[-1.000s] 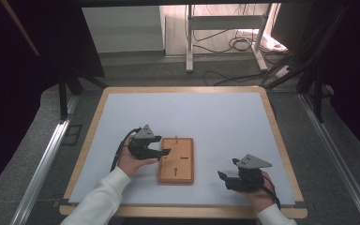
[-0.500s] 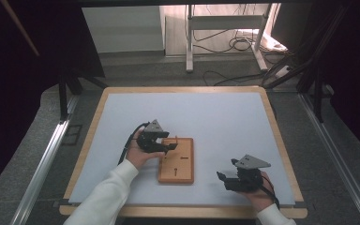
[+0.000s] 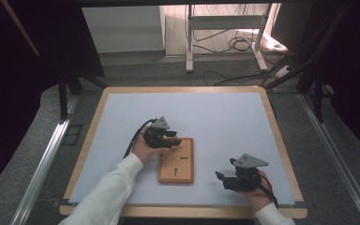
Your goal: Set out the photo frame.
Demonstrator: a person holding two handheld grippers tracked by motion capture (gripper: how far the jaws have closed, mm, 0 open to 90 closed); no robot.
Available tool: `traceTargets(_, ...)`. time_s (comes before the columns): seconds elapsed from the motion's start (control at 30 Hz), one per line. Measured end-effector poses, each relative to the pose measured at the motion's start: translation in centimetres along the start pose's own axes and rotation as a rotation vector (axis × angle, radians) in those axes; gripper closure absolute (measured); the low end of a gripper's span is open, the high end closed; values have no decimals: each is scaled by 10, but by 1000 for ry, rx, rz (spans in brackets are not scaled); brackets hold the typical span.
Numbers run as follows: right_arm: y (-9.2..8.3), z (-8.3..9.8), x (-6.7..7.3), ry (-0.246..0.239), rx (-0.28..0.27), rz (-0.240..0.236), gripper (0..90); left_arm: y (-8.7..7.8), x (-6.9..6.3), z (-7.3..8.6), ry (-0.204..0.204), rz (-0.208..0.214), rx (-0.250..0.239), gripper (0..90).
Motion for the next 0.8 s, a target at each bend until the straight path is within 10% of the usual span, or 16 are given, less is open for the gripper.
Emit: traceTargets(0.8,5,-3,6,-17,-1,-10,251,4,4,-3,2,48,7,846)
Point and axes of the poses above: each handheld gripper's, and its own axes: y roughly forward along the jaws, z roughly out of its underside, x roughly to its left, the point moved 3 cm from there along y, roughly forward along the jaws, and after that the axes turned 4 degrees about x, right-handed, at the moved point
